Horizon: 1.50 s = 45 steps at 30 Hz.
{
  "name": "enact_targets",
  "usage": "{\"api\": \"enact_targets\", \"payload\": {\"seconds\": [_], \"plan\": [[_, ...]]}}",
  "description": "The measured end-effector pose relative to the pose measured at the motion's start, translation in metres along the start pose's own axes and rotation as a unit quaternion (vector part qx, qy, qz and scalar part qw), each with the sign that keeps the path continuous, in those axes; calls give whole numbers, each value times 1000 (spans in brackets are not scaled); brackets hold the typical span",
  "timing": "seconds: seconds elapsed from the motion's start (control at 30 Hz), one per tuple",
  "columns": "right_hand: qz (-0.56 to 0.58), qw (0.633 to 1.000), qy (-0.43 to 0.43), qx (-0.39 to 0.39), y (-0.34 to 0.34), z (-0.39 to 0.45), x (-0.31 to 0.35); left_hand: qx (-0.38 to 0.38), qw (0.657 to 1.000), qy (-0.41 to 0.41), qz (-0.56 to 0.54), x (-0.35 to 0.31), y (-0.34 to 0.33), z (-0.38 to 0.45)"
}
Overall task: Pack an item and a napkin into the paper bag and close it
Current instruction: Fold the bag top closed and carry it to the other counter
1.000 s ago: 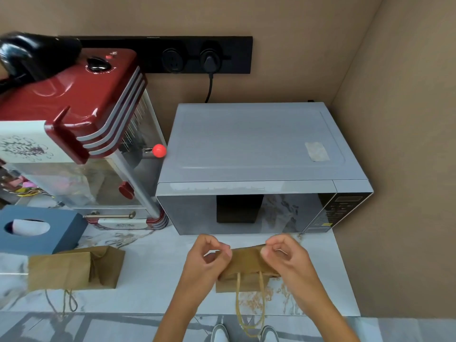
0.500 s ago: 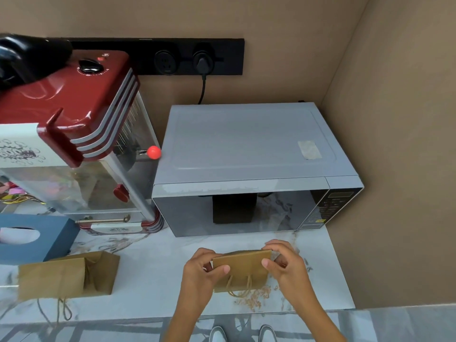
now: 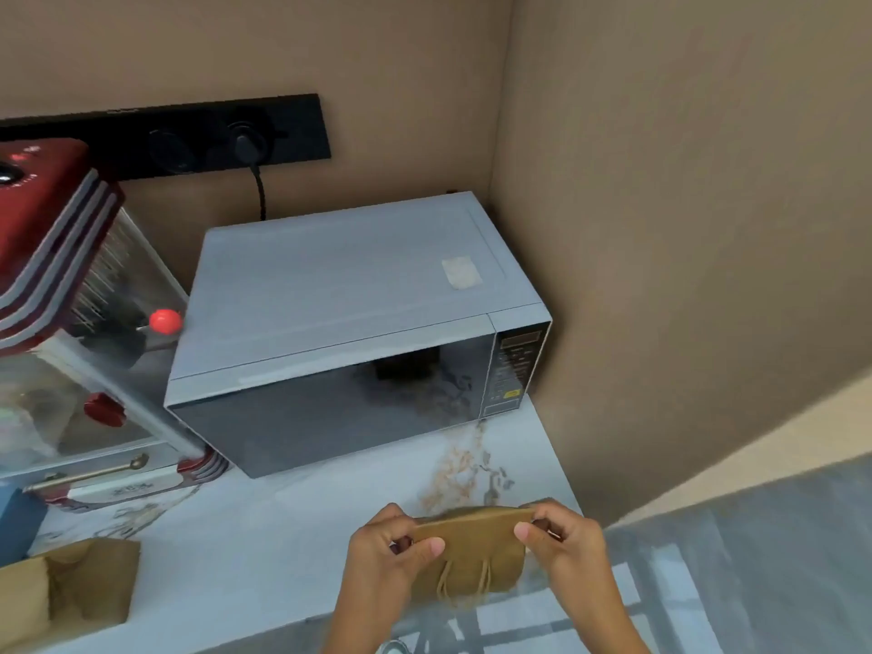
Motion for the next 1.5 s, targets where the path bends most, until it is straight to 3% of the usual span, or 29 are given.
{"api": "enact_targets", "payload": {"seconds": [0.4, 0.63, 1.2, 1.5], "plan": [[45, 995, -24, -82, 255, -40, -71, 63, 997, -47, -2, -76, -248, -45], [69, 992, -15, -104, 356, -15, -81, 72, 995, -73, 0, -123, -347, -28], [54, 996, -1, -74, 522, 213, -35, 22, 997, -76, -19, -179, -518, 178], [20, 999, 0, -44, 565, 326, -6, -19, 998, -59, 26, -187, -571, 269]]}}
Point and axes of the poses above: each hand's wrist, its own z-axis towards the middle knuckle, its own y-axis out of the back of the hand, x = y × z, the point moved 9 cm from there along z, towards the middle knuckle, and after that the axes turned 9 degrees about -y, right-handed, at the moved point
